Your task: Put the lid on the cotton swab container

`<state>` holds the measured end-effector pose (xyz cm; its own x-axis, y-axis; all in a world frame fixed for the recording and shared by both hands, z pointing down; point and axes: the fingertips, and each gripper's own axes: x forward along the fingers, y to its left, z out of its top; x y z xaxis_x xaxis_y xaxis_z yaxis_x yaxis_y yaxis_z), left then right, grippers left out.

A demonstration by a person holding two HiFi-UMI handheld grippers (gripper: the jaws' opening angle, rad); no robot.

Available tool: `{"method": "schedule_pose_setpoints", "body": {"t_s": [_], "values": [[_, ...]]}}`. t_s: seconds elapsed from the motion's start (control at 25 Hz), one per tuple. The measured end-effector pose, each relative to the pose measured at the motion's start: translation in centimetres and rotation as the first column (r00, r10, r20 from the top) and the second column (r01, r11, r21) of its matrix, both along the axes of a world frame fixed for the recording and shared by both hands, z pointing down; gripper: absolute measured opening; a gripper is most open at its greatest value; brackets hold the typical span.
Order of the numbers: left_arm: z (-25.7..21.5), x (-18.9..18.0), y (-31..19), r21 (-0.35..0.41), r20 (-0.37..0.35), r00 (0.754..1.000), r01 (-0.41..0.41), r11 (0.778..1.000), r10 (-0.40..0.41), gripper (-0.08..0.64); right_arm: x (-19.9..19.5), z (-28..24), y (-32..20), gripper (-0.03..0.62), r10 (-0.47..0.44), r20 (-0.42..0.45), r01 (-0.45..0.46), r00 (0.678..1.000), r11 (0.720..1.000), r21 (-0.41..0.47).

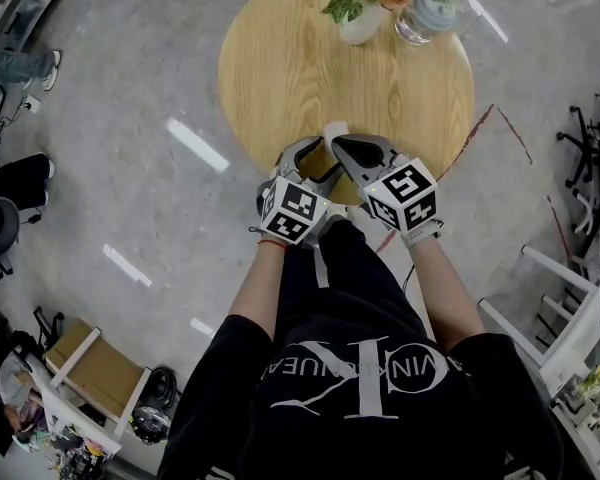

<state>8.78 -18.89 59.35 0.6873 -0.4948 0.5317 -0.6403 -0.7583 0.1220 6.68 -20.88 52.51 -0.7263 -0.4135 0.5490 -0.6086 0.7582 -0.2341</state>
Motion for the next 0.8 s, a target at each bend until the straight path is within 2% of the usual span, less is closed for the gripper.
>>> {"method": "schedule_pose_setpoints", "body": {"t_s": [0.24, 0.36, 0.52, 0.72, 0.8], "values": [[0.0, -0.1, 0.0, -0.008, -0.003, 1.0, 0.006, 1.0, -0.006, 0.247, 0.0, -0.1, -0.1, 0.014, 0.013, 0.034, -0.013, 0.999, 1.0, -0.005], [0.0, -0.3, 0.0, -0.008, -0.004, 1.0, 0.009, 1.0, -0.009, 0.247, 0.3, -0.2, -0.4, 0.014, 0.059, 0.132, -0.056, 0.989, 0.998, -0.03], [-0.5, -1.2, 0.4, 0.001, -0.028, 1.0, 0.013, 1.0, -0.013, 0.231, 1.5, -1.1, -0.9, 0.014, 0.157, 0.278, -0.147, 0.948, 0.988, -0.056], [-1.4, -3.3, 0.9, 0.026, -0.013, 1.0, 0.029, 0.999, -0.029, 0.176, 3.1, -2.0, -1.7, 0.014, 0.185, 0.255, -0.188, 0.949, 0.982, -0.015], [-2.3, -4.4, 0.4, 0.05, -0.009, 0.998, 0.063, 0.997, -0.063, 0.122, 3.5, -2.7, -2.2, 0.014, 0.191, 0.254, -0.199, 0.948, 0.98, 0.006]]}}
